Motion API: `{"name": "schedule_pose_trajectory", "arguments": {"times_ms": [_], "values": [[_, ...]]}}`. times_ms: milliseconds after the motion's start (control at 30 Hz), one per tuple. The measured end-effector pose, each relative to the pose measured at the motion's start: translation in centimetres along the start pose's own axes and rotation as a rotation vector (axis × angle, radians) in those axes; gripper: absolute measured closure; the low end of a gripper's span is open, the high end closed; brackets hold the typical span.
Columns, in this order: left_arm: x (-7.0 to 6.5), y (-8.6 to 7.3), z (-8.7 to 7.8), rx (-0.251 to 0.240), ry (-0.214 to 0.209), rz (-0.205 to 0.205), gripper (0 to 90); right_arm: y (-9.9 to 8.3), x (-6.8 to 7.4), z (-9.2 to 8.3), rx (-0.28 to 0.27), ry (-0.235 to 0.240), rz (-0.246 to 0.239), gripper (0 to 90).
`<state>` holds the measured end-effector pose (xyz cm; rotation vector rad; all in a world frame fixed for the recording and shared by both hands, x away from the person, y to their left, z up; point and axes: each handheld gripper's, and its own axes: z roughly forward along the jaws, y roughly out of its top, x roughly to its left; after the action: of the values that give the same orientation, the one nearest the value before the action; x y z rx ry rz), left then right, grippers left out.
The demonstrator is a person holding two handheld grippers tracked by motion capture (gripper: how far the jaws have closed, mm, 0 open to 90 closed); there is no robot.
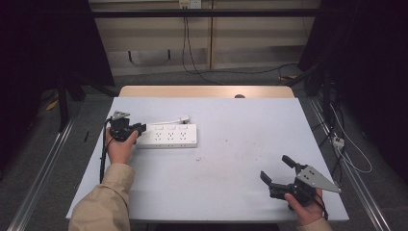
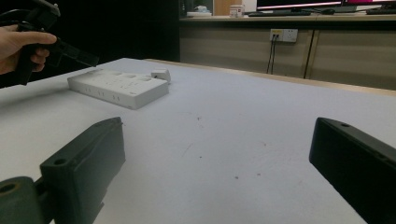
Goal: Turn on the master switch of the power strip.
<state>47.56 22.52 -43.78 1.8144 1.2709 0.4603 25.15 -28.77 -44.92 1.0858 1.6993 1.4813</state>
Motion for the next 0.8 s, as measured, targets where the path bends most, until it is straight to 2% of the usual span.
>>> {"name": "schedule_pose_trajectory", "arguments": {"times_ms": [100,167,400,600,800], "values": [[0.0,0.1,-0.2,0.001,-0.006,0.004,60.8,0.0,0.0,0.1,0.004,0.005,0.005,3.0],[0.0,0.1,-0.3,0.003,-0.009,-0.013,51.7,0.0,0.1,0.2,0.005,0.008,0.005,3.1],[0.0,0.1,-0.8,0.02,-0.006,-0.025,23.4,0.0,0.3,0.8,0.008,0.02,0.007,3.1],[-0.4,0.3,-1.5,0.008,-0.041,-0.009,14.7,0.1,0.4,1.1,0.01,0.03,-0.003,3.1],[-0.8,0.5,-2.1,-0.009,-0.059,-0.001,13.1,0.0,0.2,0.6,0.01,0.025,0.0,3.0]]}}
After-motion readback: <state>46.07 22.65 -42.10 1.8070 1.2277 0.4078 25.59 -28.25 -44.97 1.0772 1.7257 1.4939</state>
